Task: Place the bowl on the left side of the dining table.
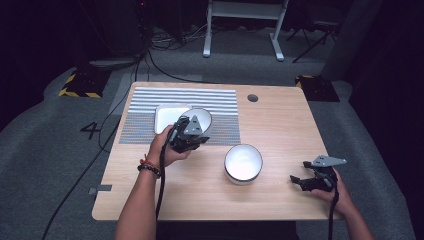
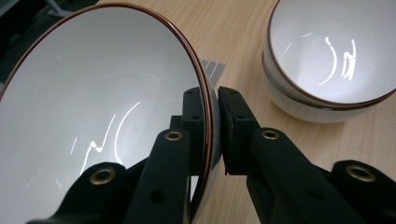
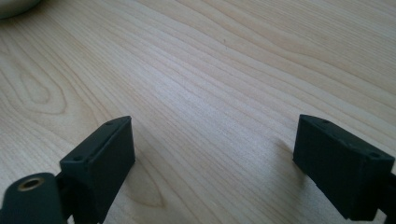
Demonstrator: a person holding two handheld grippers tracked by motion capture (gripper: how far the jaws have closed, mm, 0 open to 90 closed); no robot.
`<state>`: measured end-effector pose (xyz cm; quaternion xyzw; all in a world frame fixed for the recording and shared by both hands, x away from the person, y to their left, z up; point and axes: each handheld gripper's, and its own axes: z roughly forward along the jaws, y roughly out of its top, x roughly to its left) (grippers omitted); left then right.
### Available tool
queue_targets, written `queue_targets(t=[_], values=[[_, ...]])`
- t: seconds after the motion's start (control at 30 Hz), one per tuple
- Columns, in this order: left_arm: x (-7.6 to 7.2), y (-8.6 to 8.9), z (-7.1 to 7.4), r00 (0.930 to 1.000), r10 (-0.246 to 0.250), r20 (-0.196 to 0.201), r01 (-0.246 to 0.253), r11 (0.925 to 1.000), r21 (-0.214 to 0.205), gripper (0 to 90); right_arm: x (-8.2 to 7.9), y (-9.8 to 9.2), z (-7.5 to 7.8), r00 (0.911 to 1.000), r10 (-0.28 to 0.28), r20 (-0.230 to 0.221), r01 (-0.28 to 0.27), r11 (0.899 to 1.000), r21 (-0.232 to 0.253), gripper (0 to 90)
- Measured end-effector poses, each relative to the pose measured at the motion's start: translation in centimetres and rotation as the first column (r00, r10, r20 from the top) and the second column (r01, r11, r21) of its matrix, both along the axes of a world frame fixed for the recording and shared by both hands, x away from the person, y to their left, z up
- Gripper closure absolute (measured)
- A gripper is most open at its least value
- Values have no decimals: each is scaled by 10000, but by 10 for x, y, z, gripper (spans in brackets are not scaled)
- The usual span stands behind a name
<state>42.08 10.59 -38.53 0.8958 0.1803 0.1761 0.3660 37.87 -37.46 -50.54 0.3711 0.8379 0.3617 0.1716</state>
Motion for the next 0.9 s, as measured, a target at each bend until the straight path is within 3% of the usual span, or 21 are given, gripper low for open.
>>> queue_targets(t=[0.07, 0.2, 0.3, 0.37, 0.5, 0.6, 0.63, 0.73, 0.8, 0.87, 0.9], values=[[3, 2, 0, 10000, 86, -5, -86, 9998, 185, 816, 0, 0, 0, 10000, 10, -3, -10, 10000, 6, 127], [6, 5, -2, 9992, 394, -4, -394, 9992, 83, 817, 0, 0, 0, 10000, 14, -5, -14, 10000, -5, 127], [9, 7, -3, 9984, 559, 47, -560, 9982, 207, 816, 0, 0, 0, 10000, 3, 1, -3, 10000, 0, 127], [12, 9, -2, 9985, 524, -127, -520, 9981, 323, 816, 0, 0, 0, 10000, -2, -2, 2, 10000, 14, 127], [16, 13, -2, 9970, 770, -120, -766, 9967, 271, 816, 0, 0, 0, 10000, 12, -5, -12, 10000, 0, 127], [21, 17, -1, 9965, 812, -187, -800, 9952, 564, 816, 0, 0, 0, 10000, 2, -2, -2, 10000, 5, 127], [21, 18, -1, 9944, 1054, -68, -1050, 9932, 499, 816, 0, 0, 0, 10000, 15, -11, -15, 10000, 1, 127], [27, 24, -1, 9934, 1109, -303, -1094, 9929, 465, 816, 0, 0, 0, 10000, -3, -1, 3, 10000, 9, 127], [31, 27, -1, 9897, 1408, -274, -1387, 9880, 681, 816, 0, 0, 0, 10000, 6, -10, -6, 10000, 8, 127], [33, 29, -1, 9903, 1361, -283, -1336, 9881, 765, 816, 0, 0, 0, 10000, 5, 6, -5, 10000, -6, 127], [34, 30, -2, 9879, 1517, -313, -1494, 9867, 646, 816, 0, 0, 0, 10000, 13, -9, -13, 10000, -3, 127]])
